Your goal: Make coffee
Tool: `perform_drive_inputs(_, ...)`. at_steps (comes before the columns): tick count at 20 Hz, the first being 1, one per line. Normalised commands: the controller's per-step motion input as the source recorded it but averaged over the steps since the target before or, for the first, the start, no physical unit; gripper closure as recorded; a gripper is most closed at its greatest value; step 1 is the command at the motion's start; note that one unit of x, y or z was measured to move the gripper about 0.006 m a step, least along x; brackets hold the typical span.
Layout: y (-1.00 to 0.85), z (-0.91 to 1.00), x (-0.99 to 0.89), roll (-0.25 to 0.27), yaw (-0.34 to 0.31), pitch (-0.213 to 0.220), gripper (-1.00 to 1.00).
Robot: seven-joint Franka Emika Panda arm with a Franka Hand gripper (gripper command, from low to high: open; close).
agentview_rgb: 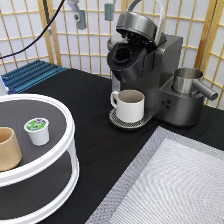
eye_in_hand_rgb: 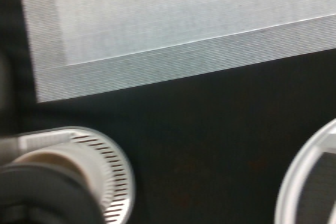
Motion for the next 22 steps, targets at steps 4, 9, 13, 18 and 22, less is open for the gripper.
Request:
perform_drive_inputs(4,-0.99,-0.21,-0.01,0.035,-0.012,0.068,-1.00)
perform_drive_inputs(9,-0.83,-0.39,-0.09,0.012,-0.082,0.017,-1.00)
perform_drive_inputs(13,-0.27,-0.35,-0.32,-0.004,-0.273,-0.002,-1.00)
perform_drive_inputs(18,-0.06,-0.22,-0.04,-0.013,-0.367,-0.020,-1.00)
perform_drive_inputs(22,-0.01,-0.17,0.00,-0.054,-0.366,-0.058,-1.00)
